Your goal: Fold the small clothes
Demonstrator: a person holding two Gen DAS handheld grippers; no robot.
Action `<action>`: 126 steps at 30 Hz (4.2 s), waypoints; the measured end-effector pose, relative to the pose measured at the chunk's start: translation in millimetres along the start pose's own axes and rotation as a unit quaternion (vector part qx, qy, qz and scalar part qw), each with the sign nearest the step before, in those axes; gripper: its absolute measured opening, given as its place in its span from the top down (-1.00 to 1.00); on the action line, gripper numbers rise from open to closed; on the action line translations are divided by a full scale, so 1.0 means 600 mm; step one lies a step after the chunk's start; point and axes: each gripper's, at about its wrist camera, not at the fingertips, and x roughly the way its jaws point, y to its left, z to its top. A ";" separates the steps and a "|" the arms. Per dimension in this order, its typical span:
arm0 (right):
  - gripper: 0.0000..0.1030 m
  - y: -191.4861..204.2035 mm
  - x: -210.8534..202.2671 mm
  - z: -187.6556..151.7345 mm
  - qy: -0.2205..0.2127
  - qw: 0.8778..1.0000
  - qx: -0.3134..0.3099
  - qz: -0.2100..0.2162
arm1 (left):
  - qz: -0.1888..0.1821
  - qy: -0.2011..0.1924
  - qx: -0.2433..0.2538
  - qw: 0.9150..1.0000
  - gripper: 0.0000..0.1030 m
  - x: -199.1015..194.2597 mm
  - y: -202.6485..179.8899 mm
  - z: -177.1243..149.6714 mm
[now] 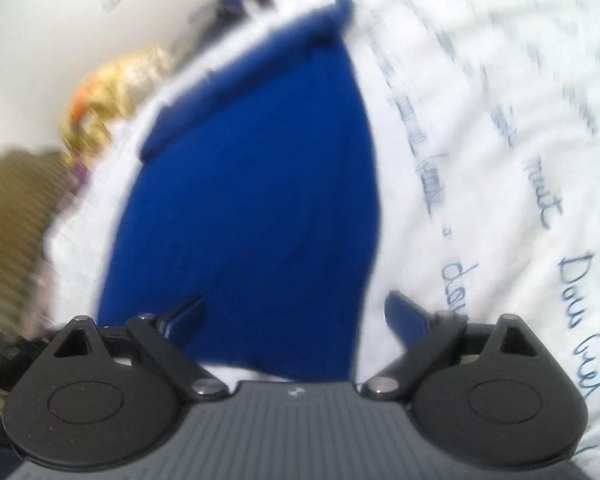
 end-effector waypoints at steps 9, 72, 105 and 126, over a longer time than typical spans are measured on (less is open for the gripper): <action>0.79 -0.018 0.023 0.020 0.044 0.998 0.045 0.026 | 0.008 0.022 -0.035 0.999 -0.05 -0.021 0.021 0.018; 0.83 -0.032 0.218 0.403 -0.060 0.996 0.062 0.023 | 0.136 -0.079 0.008 0.988 0.91 0.245 -0.009 0.378; 0.33 0.067 0.269 0.445 -0.085 0.977 -0.143 -0.136 | 0.273 -0.083 0.261 0.922 0.30 0.293 -0.108 0.357; 0.33 0.118 0.219 0.352 -0.168 0.969 -0.164 -0.074 | 0.240 -0.100 0.317 0.912 -0.27 0.306 -0.146 0.260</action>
